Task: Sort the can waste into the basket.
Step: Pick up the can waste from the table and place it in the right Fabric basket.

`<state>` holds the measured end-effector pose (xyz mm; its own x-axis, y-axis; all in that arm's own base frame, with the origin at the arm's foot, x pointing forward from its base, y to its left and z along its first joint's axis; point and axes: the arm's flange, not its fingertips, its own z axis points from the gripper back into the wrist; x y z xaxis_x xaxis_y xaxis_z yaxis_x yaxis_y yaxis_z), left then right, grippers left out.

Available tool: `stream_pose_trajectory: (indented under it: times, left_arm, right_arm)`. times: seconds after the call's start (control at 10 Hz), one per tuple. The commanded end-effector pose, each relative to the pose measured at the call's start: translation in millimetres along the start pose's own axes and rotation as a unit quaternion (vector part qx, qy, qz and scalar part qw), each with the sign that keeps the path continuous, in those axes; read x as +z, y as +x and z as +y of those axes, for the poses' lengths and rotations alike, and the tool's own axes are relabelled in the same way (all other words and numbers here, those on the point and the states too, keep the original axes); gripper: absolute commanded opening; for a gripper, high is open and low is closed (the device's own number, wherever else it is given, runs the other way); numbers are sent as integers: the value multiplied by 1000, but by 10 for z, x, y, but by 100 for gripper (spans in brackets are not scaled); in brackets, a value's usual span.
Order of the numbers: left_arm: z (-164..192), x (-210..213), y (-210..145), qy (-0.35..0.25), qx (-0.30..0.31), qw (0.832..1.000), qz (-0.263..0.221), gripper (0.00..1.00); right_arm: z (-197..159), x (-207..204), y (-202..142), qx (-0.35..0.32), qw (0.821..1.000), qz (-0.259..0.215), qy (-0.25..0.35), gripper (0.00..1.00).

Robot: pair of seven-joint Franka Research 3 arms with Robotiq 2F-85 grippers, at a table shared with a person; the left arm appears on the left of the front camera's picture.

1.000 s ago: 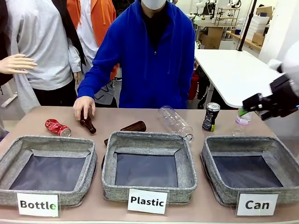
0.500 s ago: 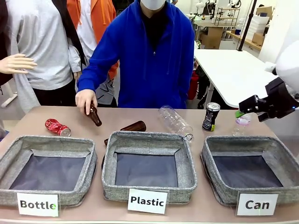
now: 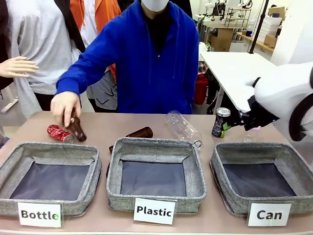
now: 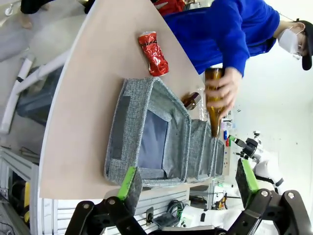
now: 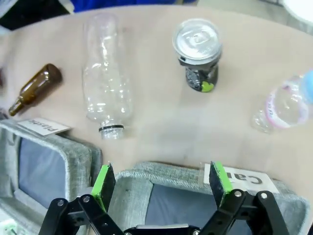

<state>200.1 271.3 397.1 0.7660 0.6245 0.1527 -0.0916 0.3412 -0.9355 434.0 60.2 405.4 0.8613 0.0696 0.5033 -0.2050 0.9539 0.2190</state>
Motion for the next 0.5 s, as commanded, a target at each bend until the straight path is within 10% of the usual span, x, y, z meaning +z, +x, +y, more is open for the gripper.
stream_pose_trajectory:
  times: [0.0, 0.1, 0.4]
  left_arm:
    - [0, -1, 0, 0, 0, 1000, 0, 100]
    - [-303, 590, 200, -53, 73, 995, -48, 100]
    - [-689, 2242, 460, -126, 8, 968, -217, 100]
  right_arm:
    - [11, -121, 62, 6, 1000, 1, 4, 100]
    - [22, -171, 69, 5, 1000, 8, -2, 100]
    - [-54, -378, 165, -14, 1000, -2, -14, 100]
